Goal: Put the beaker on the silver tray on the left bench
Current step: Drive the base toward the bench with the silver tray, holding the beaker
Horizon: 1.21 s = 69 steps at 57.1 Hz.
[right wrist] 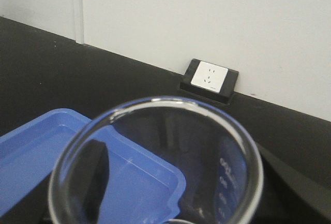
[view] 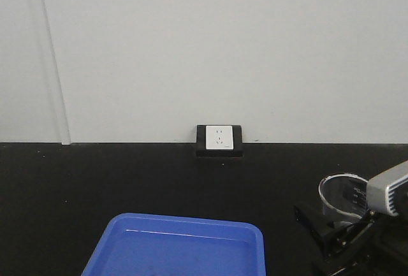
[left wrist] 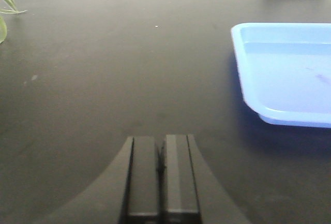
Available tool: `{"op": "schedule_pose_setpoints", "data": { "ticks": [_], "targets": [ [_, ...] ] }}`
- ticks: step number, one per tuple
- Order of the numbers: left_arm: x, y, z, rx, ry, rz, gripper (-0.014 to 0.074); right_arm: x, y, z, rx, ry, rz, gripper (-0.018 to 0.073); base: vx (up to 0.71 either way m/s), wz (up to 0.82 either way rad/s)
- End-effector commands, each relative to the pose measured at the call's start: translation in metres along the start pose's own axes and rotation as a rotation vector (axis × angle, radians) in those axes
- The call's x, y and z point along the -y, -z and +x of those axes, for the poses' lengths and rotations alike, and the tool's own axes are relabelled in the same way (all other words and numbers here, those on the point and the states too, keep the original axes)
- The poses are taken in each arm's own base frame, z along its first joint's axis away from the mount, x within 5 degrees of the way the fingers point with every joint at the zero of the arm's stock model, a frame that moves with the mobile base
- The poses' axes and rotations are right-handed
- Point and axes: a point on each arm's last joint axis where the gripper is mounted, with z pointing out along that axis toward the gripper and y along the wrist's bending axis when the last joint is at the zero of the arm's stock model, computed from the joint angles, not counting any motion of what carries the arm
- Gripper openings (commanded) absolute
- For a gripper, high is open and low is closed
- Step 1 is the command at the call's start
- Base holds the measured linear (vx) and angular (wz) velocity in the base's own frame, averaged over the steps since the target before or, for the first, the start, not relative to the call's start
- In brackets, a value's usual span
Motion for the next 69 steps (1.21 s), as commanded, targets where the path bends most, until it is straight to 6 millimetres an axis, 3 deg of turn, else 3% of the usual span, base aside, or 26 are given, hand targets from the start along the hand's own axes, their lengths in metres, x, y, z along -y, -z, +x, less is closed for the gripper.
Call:
{"op": "schedule_pose_setpoints", "data": {
  "ticks": [1,41,69],
  "targets": [
    [0.0007,-0.0018,0.0011,0.067,0.004,0.008,0.0001,0.0021,0.0047,-0.0127,0.047,0.007,0.003,-0.0008,-0.07,-0.13],
    [0.0007,-0.0018,0.0011,0.067,0.004,0.008,0.0001,0.0021,0.0047,-0.0127,0.047,0.007,0.003,-0.0008,-0.10,-0.14],
    [0.0007,-0.0018,0.0011,0.067,0.004,0.008,0.0001,0.0022,0.0047,-0.0127,0.047,0.007,0.004,-0.0008,-0.19,0.28]
  ]
}}
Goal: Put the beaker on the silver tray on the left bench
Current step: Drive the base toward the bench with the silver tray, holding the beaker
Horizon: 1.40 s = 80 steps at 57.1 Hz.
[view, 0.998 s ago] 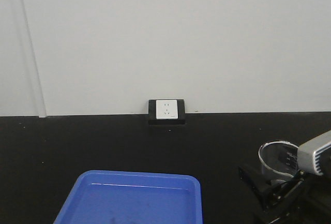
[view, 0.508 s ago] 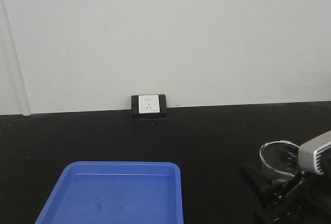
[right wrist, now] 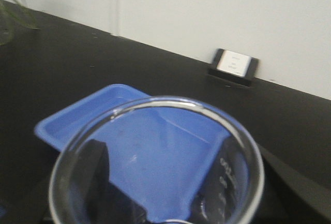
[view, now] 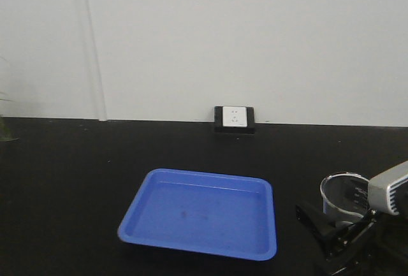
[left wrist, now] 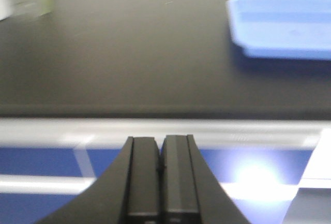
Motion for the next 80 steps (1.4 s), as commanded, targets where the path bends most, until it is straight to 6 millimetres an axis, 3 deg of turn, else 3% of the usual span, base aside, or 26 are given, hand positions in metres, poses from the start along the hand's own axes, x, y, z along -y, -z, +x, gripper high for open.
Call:
{"op": "schedule_pose_setpoints", "data": {
  "ticks": [1,80],
  "targets": [
    [0.0007,-0.0018,0.0011,0.067,0.004,0.008,0.0001,0.0019,0.0047,-0.0128,0.048,0.007,0.001,-0.0008,-0.26,0.48],
    [0.0007,-0.0018,0.0011,0.067,0.004,0.008,0.0001,0.0018,0.0047,-0.0128,0.048,0.007,0.000,-0.0008,-0.31,0.51]
  ]
}}
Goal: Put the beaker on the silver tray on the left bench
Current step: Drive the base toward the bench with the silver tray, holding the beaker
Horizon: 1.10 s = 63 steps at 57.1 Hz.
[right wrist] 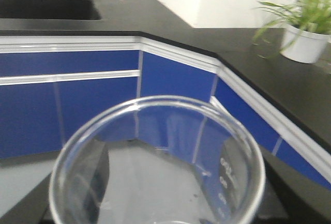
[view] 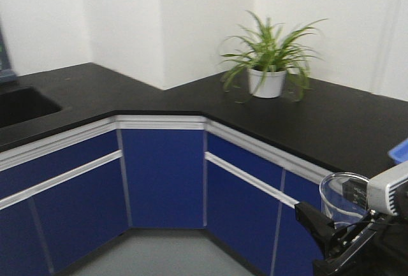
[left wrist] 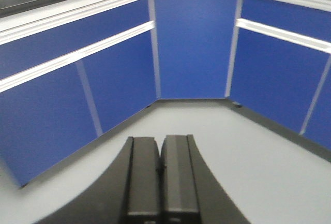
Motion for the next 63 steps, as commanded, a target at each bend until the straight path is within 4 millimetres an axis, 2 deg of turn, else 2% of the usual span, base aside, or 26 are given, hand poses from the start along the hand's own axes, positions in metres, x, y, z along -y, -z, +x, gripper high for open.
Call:
{"op": "schedule_pose_setpoints", "data": {
  "ticks": [1,32,63],
  "targets": [
    [0.0007,-0.0018,0.0011,0.067,0.004,0.008,0.0001,0.0016,0.0047,-0.0128,0.048,0.009,0.000,-0.0008,-0.31,0.55],
    [0.0007,-0.0018,0.0011,0.067,0.004,0.008,0.0001,0.0016,0.0047,-0.0128,0.048,0.009,0.000,-0.0008,-0.25,0.47],
    [0.0007,-0.0018,0.0011,0.067,0.004,0.008,0.0001,0.0017,0.0047,-0.0128,0.048,0.009,0.001,-0.0008,-0.06,0.29]
  ]
}}
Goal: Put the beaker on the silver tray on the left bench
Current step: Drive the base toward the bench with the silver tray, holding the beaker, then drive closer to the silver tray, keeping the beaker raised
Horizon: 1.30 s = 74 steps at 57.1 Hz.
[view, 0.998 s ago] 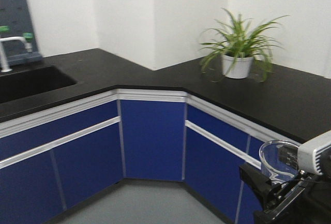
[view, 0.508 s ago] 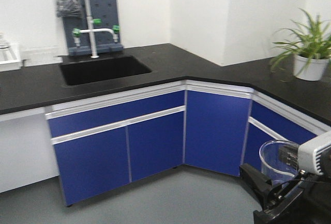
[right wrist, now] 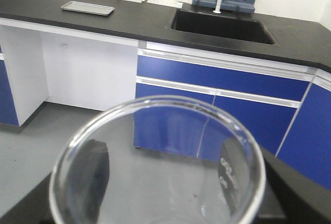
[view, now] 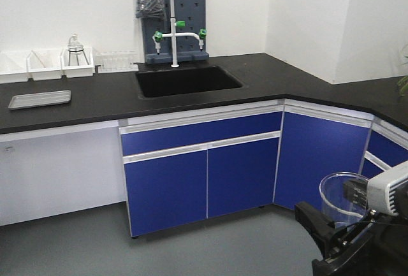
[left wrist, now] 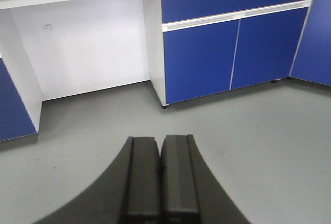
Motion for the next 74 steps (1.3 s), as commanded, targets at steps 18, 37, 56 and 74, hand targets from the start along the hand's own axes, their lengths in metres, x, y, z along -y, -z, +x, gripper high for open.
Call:
{"op": "schedule_pose_setpoints", "data": {
  "ticks": [18,37,56,74],
  "targets": [
    [0.0007,-0.0018,0.0011,0.067,0.004,0.008,0.0001,0.0018,0.0047,-0.0128,0.048,0.009,0.002,-0.0008,0.05,0.27],
    [0.0007,-0.0018,0.0011,0.067,0.004,0.008,0.0001,0.0018,0.0047,-0.0128,0.048,0.009,0.002,-0.0008,0.16,0.55],
    [0.0007,-0.0018,0.0011,0.067,0.004,0.008,0.0001,0.0018,0.0047,-0.0128,0.048,0.009,0.002,-0.0008,0.25,0.61],
    [0.0007,-0.0018,0.0011,0.067,0.004,0.008,0.0001,0.0017,0.0047,-0.0128,0.048,0.009,0.001,-0.0008,0.36,0.32]
  ]
}}
